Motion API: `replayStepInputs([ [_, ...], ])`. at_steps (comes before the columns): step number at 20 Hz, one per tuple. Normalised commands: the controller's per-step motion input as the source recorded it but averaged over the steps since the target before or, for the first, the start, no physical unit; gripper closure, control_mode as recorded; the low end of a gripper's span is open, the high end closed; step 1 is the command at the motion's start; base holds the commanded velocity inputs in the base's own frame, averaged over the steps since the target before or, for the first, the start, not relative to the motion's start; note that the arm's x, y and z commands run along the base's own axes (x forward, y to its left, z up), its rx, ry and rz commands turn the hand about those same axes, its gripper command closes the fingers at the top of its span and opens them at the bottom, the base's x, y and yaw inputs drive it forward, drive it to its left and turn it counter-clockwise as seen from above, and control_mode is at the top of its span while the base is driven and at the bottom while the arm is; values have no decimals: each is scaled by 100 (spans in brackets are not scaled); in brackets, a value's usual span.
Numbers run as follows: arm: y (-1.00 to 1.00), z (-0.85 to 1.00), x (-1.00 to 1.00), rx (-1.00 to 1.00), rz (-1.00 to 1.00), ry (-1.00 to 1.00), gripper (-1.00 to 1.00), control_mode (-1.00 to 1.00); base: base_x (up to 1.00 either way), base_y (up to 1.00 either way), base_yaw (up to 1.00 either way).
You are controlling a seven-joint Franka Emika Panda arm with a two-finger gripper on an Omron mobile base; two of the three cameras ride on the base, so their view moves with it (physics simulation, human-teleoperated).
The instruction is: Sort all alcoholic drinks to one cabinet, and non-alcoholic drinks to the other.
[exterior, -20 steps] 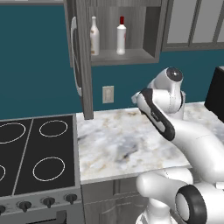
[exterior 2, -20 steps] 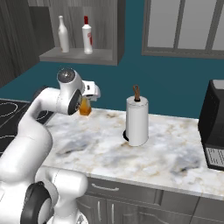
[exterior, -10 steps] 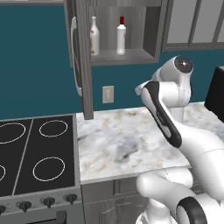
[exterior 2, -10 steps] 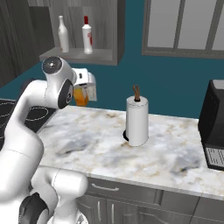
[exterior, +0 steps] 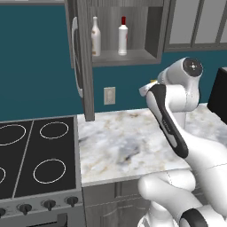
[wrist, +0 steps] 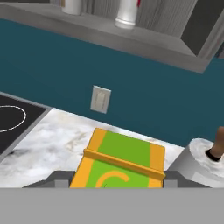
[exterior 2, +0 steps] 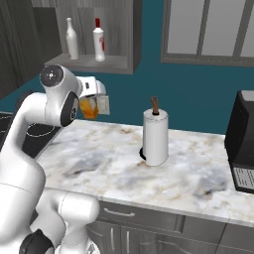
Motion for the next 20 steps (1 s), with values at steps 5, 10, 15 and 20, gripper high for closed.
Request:
replayStepInputs([
  [5,2,0,-8,0,0,1,100,100,-46,0,0],
  [10,0,0,0,0,0,0,100,100,-100,0,8],
  [15,0,0,0,0,0,0,100,100,-100,0,44],
  [20,0,0,0,0,0,0,100,100,-98,0,77],
])
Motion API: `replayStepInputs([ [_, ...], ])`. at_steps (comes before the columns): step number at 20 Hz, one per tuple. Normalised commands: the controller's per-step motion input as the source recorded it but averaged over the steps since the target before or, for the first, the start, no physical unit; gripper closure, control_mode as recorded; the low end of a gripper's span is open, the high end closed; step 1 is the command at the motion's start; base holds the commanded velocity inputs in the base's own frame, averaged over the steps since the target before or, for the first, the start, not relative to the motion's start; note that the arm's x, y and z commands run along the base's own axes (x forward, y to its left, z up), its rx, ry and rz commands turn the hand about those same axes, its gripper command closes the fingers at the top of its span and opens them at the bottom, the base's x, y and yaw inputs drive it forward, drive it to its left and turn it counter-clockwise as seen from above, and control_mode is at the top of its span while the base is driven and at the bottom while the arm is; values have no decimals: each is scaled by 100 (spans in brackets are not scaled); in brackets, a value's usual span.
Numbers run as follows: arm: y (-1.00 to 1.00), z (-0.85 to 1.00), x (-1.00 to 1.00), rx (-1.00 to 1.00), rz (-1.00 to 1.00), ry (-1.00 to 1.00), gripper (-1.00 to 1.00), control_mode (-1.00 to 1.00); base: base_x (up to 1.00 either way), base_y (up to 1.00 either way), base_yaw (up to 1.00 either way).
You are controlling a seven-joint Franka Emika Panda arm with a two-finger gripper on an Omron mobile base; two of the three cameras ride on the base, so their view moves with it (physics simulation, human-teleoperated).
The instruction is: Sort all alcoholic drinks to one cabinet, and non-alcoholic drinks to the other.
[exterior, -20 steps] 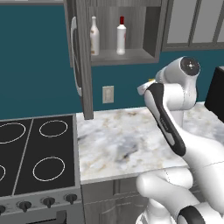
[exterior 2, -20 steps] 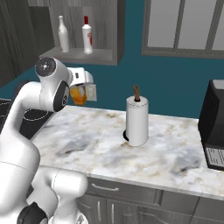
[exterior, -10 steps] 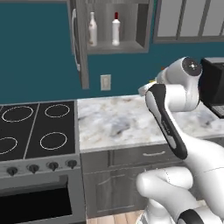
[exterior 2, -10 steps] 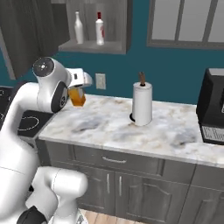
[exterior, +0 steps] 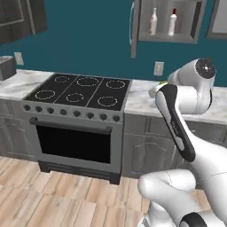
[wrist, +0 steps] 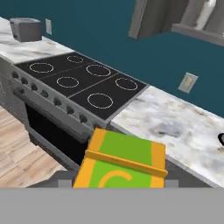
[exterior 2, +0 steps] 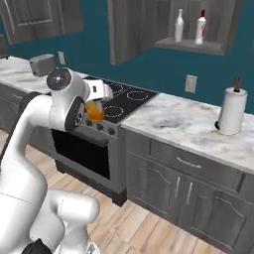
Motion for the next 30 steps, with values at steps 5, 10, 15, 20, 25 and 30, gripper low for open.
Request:
replayStepInputs([
  [5,0,0,0,0,0,0,100,100,-70,18,89],
  [10,0,0,0,0,0,0,100,100,9,45,77],
  [15,0,0,0,0,0,0,100,100,81,31,59],
  [20,0,0,0,0,0,0,100,100,100,5,43],
  [25,0,0,0,0,0,0,100,100,100,0,33],
  [30,0,0,0,0,0,0,100,100,100,-2,29],
])
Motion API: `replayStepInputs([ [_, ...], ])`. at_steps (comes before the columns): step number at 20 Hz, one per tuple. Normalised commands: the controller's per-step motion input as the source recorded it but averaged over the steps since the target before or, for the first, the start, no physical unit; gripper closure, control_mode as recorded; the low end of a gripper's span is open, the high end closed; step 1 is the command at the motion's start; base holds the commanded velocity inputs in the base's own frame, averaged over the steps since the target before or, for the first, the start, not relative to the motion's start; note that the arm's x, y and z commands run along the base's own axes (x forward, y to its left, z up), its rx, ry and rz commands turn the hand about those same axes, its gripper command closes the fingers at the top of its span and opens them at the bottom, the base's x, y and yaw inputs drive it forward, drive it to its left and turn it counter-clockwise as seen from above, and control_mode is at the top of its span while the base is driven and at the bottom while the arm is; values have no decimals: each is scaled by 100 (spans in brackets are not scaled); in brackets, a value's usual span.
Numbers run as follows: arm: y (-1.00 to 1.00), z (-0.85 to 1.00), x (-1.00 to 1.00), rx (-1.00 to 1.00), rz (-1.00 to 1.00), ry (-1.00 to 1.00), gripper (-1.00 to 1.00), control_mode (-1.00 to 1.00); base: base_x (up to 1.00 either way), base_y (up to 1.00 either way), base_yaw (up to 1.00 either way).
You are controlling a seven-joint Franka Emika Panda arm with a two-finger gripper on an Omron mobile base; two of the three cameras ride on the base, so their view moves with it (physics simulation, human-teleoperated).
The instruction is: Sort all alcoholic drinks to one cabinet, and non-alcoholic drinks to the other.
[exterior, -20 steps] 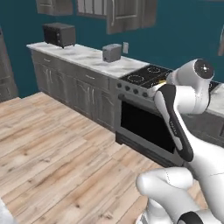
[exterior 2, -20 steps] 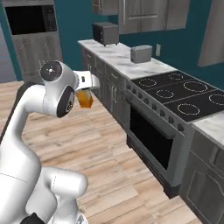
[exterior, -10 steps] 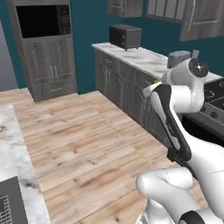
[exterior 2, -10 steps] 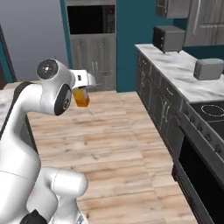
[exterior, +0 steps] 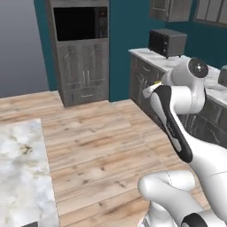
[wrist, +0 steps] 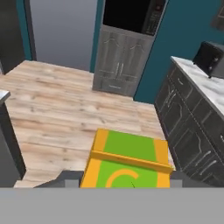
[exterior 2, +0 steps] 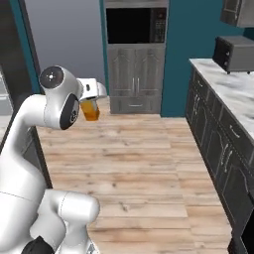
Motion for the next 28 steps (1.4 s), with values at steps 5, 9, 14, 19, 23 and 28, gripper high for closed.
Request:
replayStepInputs([
  [5,0,0,0,0,0,0,100,100,100,-8,19],
  [9,0,0,0,0,0,0,100,100,100,-2,-23],
  [14,0,0,0,0,0,0,100,100,80,0,-61],
  [19,0,0,0,0,0,0,100,100,71,0,-67],
  [23,0,0,0,0,0,0,100,100,71,0,-68],
  [28,0,0,0,0,0,0,100,100,80,0,-65],
])
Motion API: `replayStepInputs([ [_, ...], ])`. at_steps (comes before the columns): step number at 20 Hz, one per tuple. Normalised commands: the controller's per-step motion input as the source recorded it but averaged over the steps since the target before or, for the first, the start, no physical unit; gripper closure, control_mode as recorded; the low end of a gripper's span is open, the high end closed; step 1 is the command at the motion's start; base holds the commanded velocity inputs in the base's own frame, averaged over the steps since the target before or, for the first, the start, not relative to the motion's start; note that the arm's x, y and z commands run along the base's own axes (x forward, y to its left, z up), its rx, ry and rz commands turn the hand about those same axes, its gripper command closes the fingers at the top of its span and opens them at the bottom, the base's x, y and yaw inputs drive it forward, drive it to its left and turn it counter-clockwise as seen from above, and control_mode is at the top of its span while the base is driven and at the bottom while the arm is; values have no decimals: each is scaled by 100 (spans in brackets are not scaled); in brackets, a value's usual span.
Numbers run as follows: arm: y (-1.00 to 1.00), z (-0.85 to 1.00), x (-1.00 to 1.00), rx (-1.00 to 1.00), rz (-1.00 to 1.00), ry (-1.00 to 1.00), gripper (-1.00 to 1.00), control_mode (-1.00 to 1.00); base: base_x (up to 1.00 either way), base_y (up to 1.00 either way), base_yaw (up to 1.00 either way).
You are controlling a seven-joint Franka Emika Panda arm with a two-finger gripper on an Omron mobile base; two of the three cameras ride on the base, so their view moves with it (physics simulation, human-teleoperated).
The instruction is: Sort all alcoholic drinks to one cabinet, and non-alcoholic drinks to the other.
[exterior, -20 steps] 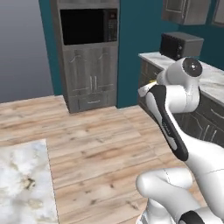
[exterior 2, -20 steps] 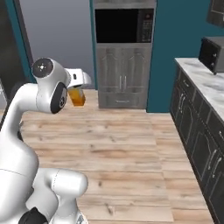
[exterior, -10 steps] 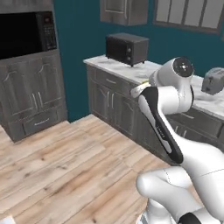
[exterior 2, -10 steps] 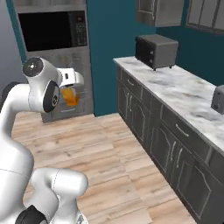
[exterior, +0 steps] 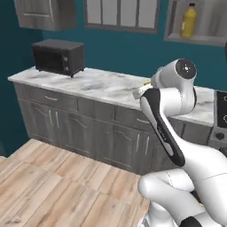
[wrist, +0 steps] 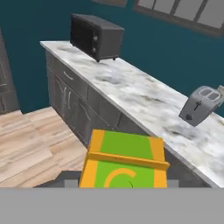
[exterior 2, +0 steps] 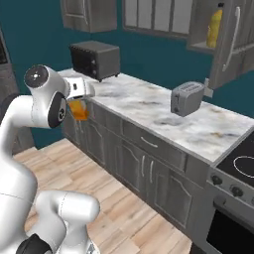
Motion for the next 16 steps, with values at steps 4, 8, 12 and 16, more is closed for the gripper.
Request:
replayStepInputs([
  [4,0,0,0,0,0,0,100,100,99,0,-56],
  [8,0,0,0,0,0,0,100,100,100,0,-49],
  [12,0,0,0,0,0,0,100,100,89,6,-42],
  [16,0,0,0,0,0,0,100,100,47,14,-38],
])
